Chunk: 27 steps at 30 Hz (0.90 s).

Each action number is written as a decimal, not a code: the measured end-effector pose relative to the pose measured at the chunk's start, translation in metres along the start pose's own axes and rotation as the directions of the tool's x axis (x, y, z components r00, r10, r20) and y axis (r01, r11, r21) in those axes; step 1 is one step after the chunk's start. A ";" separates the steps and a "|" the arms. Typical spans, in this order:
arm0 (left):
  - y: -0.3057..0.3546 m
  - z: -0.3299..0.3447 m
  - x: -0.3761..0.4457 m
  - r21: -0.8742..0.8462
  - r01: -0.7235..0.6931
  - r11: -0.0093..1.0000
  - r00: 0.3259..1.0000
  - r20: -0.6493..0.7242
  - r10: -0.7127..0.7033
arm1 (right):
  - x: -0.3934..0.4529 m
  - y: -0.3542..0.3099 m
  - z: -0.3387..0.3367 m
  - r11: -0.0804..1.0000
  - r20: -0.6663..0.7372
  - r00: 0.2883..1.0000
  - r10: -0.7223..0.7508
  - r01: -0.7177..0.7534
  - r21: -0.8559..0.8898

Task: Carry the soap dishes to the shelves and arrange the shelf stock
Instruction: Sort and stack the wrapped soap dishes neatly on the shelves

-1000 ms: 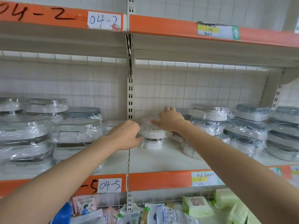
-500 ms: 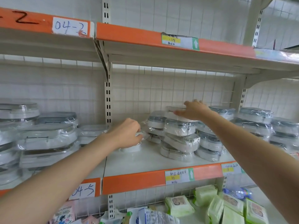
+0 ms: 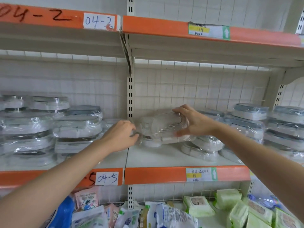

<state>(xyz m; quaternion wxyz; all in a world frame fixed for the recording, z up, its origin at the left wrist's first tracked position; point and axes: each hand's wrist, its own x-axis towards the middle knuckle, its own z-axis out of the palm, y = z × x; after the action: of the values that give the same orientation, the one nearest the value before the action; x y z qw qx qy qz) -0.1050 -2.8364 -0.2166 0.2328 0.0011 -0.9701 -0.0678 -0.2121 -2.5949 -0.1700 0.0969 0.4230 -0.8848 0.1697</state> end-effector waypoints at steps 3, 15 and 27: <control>-0.008 -0.010 -0.004 0.018 0.008 1.000 1.000 0.010 -0.008 | 0.009 -0.007 0.021 0.998 0.016 0.999 -0.037 0.036 0.044; -0.072 -0.070 0.018 0.146 0.089 0.985 0.995 0.025 -0.093 | 0.120 -0.059 0.070 0.946 -0.005 0.997 0.072 -0.067 0.318; -0.073 -0.055 0.024 0.105 0.062 0.993 0.995 0.072 -0.069 | 0.136 -0.076 0.061 0.986 0.176 0.983 0.051 -0.077 0.148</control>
<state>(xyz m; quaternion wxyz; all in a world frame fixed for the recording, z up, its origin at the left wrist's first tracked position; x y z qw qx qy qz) -0.1038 -2.9167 -0.1667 0.1933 0.0422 -0.9799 -0.0256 -0.2392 -2.7604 -0.1670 -0.0181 0.4135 -0.8872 0.2038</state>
